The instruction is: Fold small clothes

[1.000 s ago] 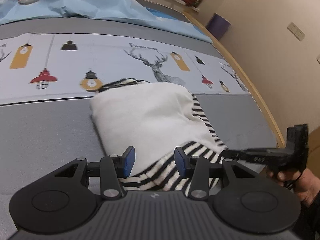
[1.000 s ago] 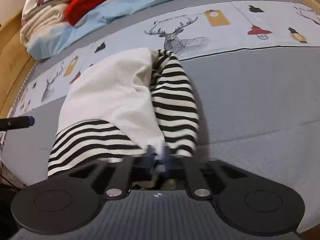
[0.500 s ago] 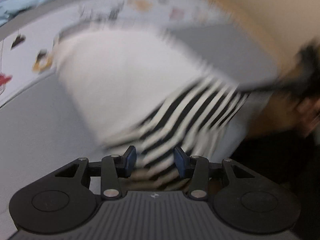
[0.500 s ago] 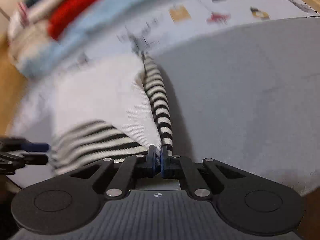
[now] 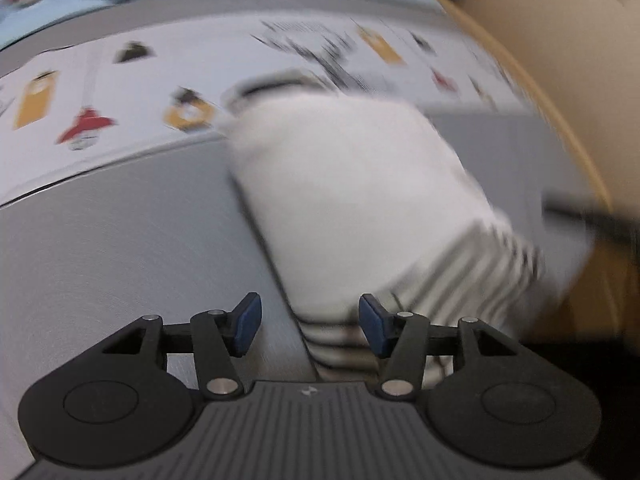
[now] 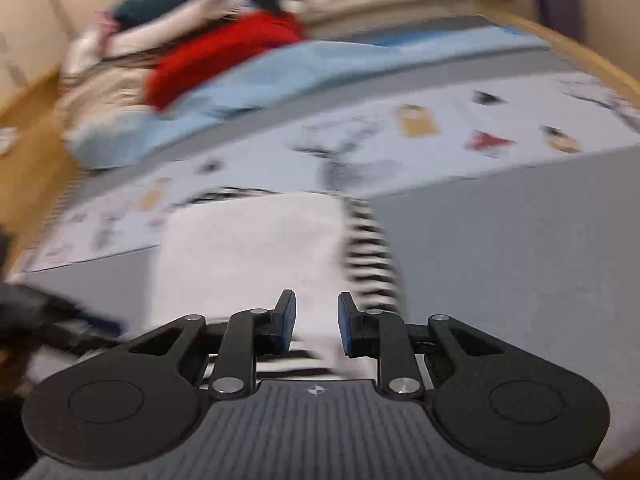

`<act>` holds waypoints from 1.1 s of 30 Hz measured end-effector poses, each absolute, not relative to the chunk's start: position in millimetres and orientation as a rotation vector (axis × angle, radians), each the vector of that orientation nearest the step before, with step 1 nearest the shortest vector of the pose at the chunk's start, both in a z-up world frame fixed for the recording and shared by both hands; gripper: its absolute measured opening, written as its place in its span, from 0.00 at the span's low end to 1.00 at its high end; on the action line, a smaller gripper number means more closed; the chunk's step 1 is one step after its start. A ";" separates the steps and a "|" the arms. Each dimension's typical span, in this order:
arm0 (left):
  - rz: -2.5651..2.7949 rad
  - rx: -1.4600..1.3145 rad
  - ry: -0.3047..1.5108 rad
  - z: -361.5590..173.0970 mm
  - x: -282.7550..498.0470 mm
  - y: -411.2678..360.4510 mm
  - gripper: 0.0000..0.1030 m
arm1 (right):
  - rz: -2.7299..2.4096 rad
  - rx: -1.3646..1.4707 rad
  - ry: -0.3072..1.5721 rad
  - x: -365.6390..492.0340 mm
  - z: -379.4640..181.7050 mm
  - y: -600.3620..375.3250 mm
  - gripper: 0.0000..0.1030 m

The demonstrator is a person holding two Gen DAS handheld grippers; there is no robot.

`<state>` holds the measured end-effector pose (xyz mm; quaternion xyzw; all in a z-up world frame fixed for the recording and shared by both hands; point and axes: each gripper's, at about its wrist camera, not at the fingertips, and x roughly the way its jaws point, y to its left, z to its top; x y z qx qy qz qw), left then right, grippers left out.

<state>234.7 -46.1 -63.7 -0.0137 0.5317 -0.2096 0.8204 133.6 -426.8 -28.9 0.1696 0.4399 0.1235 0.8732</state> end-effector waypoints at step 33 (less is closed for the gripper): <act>-0.315 -0.612 1.164 -138.4 362.8 -44.0 0.78 | 0.098 0.149 1.359 195.7 -122.0 -407.5 0.38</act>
